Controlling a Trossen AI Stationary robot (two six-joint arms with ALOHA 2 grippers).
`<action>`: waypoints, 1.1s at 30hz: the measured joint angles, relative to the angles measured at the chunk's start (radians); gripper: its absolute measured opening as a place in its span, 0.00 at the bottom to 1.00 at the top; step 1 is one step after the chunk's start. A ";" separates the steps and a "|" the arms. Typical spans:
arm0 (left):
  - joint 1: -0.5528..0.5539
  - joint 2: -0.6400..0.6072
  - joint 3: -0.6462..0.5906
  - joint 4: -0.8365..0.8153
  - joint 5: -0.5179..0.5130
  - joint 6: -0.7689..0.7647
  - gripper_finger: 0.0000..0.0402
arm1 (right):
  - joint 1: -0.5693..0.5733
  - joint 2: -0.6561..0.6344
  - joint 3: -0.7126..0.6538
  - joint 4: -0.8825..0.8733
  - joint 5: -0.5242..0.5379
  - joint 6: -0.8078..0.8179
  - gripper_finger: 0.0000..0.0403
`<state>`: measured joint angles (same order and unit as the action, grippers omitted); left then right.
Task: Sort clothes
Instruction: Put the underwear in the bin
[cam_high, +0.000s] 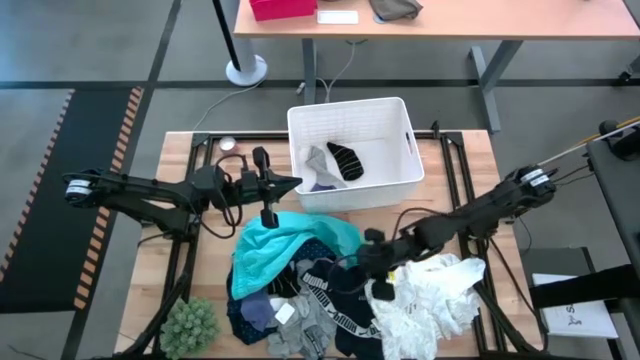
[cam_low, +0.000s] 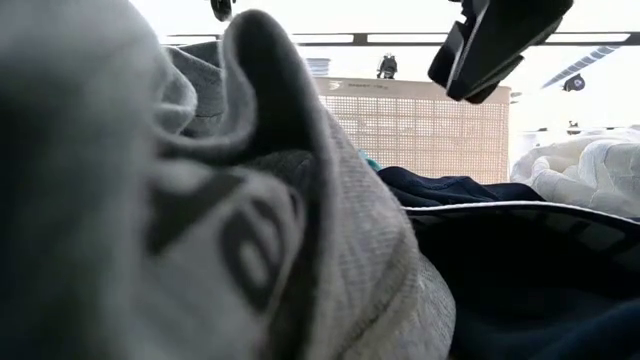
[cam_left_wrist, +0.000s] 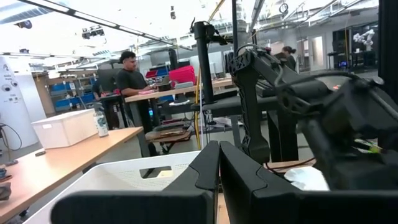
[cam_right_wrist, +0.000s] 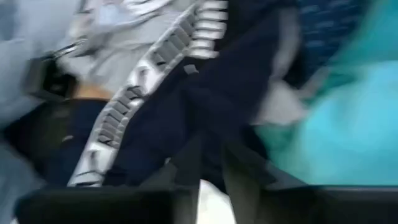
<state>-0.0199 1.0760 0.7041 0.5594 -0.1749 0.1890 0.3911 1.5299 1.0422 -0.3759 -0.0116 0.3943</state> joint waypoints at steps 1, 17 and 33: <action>0.000 0.000 0.000 0.000 0.000 -0.002 0.00 | 0.002 0.020 0.008 0.022 -0.025 0.000 0.16; 0.000 0.000 0.000 -0.004 0.000 -0.015 0.00 | -0.004 0.266 0.128 0.014 -0.072 0.006 0.74; 0.000 0.000 0.000 -0.011 0.001 -0.015 0.00 | -0.030 0.336 0.129 0.077 -0.180 0.007 0.73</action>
<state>-0.0196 1.0760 0.7041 0.5485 -0.1742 0.1741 0.3611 1.8663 1.1717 -0.2988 -0.1911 0.4015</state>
